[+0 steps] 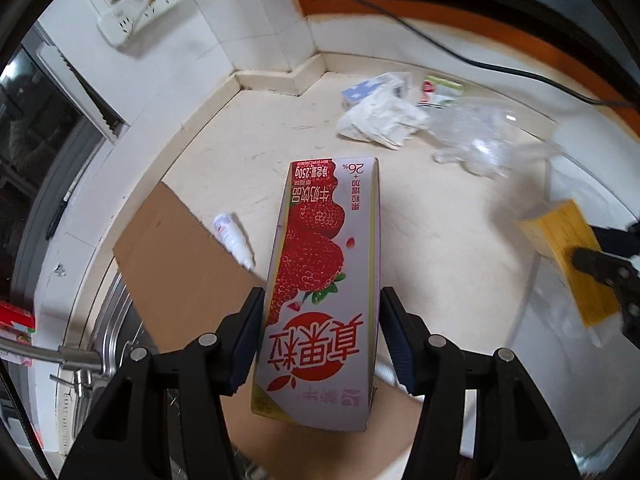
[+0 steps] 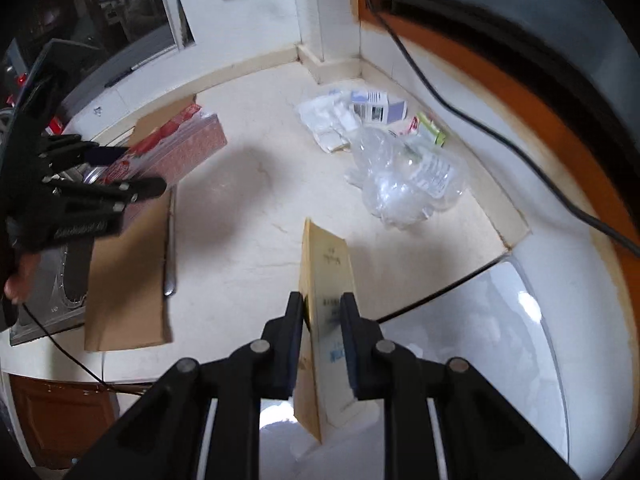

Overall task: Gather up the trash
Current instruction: 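Lower both held boxes over the floor bin and open both grippers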

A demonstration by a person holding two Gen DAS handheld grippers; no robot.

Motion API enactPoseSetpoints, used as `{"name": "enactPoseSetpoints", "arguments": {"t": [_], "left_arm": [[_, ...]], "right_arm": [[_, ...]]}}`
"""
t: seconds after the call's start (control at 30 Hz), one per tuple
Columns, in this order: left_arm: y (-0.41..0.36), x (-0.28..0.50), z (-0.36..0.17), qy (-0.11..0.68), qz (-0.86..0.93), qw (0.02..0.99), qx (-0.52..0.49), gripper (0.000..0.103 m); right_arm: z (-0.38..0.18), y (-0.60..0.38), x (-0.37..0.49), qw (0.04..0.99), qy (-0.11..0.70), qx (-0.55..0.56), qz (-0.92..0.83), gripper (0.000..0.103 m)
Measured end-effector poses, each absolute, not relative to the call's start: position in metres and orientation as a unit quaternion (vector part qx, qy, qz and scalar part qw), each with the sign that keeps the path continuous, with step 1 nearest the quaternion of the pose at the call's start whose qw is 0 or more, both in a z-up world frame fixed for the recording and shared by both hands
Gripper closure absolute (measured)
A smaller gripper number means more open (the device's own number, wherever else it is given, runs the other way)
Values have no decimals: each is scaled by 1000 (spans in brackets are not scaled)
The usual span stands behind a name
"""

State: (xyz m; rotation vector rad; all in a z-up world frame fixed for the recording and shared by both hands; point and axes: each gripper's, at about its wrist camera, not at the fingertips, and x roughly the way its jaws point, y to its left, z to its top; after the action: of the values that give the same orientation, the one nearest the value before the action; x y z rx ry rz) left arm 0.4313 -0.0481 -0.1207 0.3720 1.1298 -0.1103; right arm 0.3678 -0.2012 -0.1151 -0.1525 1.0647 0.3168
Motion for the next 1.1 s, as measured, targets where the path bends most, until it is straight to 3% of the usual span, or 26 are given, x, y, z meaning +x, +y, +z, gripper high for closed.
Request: {"name": "enactPoseSetpoints", "arguments": {"t": [0.6, 0.87, 1.1], "left_arm": [[-10, 218, 17, 458, -124, 868, 149, 48], [2, 125, 23, 449, -142, 871, 143, 48], [19, 57, -9, 446, -127, 874, 142, 48]], "right_arm": [[-15, -148, 188, 878, 447, 14, 170, 86], [4, -116, 104, 884, 427, 25, 189, 86], [-22, -102, 44, 871, 446, 50, 199, 86]]}}
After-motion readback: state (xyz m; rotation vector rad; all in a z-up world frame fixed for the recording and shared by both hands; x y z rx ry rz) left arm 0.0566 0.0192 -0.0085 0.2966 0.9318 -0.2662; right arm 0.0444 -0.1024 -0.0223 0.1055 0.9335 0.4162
